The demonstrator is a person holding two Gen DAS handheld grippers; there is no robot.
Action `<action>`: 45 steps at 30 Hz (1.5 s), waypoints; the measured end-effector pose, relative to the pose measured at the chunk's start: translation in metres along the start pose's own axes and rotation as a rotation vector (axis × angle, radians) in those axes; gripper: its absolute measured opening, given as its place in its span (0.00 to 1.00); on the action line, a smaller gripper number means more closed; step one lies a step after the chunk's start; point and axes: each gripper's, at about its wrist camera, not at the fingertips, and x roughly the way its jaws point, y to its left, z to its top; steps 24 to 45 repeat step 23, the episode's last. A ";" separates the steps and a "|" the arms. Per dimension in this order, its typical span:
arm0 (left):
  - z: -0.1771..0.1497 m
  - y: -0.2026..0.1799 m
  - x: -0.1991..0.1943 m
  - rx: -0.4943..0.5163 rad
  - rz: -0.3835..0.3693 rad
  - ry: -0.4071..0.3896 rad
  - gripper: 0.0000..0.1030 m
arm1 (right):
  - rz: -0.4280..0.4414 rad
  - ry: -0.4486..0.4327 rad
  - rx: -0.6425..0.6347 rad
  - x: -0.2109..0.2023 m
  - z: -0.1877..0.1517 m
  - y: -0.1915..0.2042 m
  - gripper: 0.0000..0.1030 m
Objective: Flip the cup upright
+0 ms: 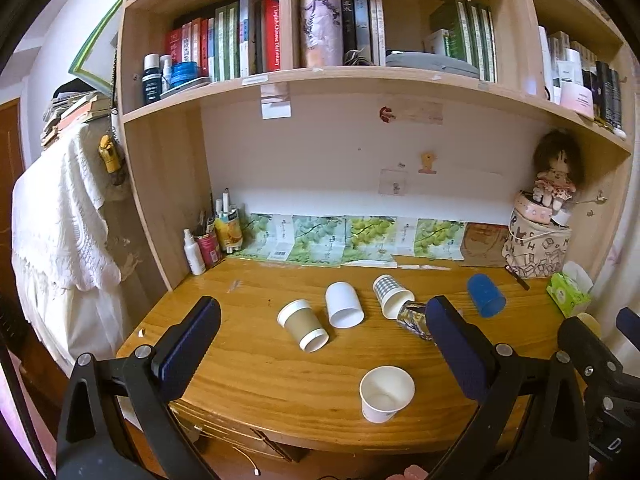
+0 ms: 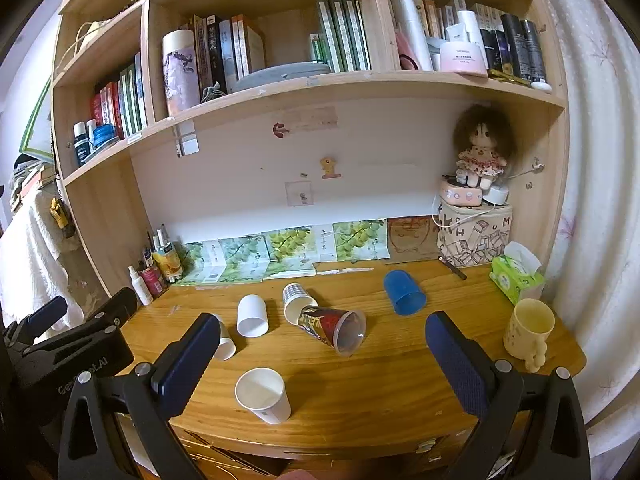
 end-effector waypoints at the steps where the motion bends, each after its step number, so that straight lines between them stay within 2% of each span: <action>1: 0.000 0.000 0.000 0.001 -0.003 0.000 0.99 | 0.000 0.001 0.000 0.000 0.000 0.000 1.00; 23: 0.005 0.006 0.012 -0.007 -0.028 0.006 0.99 | -0.008 0.041 0.012 0.017 0.000 0.007 1.00; 45: 0.005 0.006 0.012 -0.007 -0.028 0.006 0.99 | -0.008 0.041 0.012 0.017 0.000 0.007 1.00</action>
